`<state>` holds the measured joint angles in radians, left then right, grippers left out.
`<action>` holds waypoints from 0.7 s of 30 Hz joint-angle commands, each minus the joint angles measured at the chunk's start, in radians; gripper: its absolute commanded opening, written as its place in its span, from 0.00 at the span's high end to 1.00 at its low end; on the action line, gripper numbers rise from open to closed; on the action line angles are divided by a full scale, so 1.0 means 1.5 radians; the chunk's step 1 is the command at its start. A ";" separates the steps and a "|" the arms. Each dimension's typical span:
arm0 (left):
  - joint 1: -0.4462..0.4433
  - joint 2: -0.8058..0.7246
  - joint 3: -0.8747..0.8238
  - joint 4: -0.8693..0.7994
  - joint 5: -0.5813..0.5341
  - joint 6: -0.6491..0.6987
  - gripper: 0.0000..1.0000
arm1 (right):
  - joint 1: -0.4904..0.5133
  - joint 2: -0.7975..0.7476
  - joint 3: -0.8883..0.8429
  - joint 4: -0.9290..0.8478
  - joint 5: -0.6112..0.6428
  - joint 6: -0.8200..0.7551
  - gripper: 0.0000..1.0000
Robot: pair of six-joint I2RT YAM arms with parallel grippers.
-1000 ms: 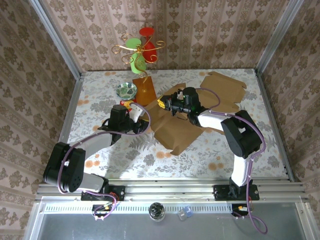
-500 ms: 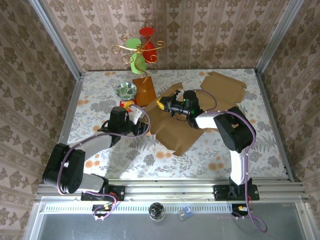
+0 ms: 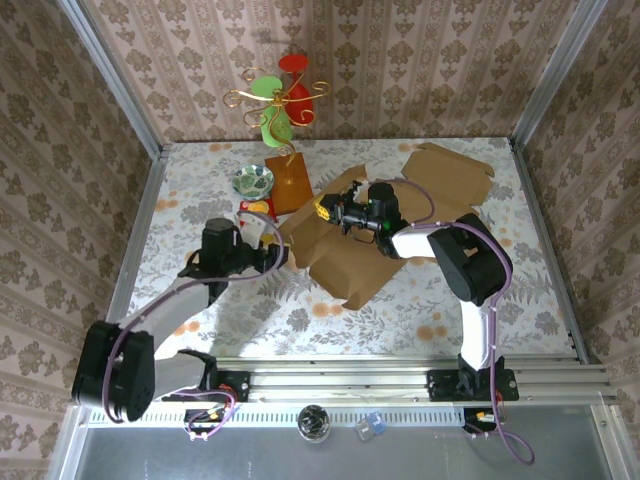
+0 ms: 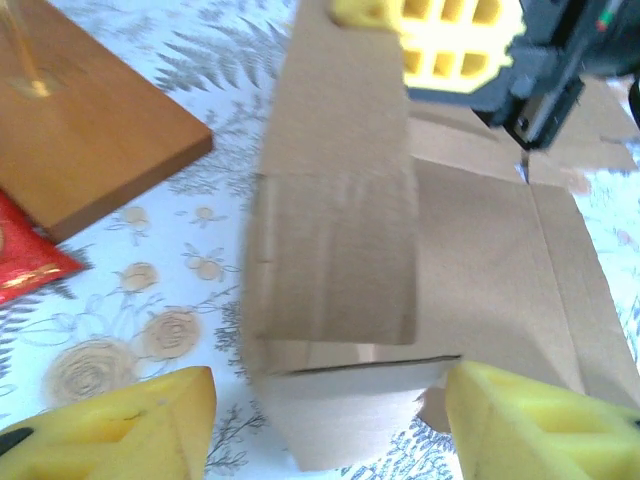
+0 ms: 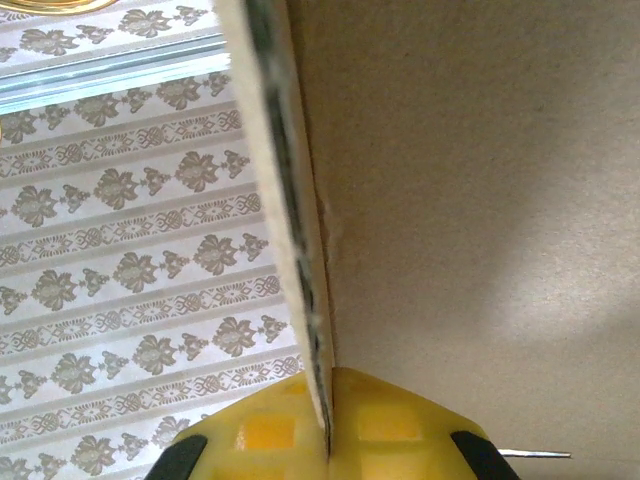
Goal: Fold the paper box
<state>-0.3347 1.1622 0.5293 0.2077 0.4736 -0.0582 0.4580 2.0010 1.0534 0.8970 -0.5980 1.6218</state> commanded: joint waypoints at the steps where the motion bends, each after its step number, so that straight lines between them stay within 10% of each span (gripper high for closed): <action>1: 0.011 -0.053 0.002 -0.019 0.007 -0.086 0.35 | -0.005 -0.037 -0.008 -0.028 0.013 -0.008 1.00; 16: 0.005 0.056 0.353 -0.371 0.045 -0.544 0.48 | 0.007 -0.065 0.023 -0.148 0.039 -0.022 1.00; 21: -0.041 0.112 0.446 -0.472 -0.045 -0.664 0.57 | 0.008 -0.064 0.023 -0.143 0.040 -0.021 1.00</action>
<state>-0.3782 1.3071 1.1534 -0.3580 0.4500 -0.8780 0.4637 1.9308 1.0668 0.7055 -0.5560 1.5993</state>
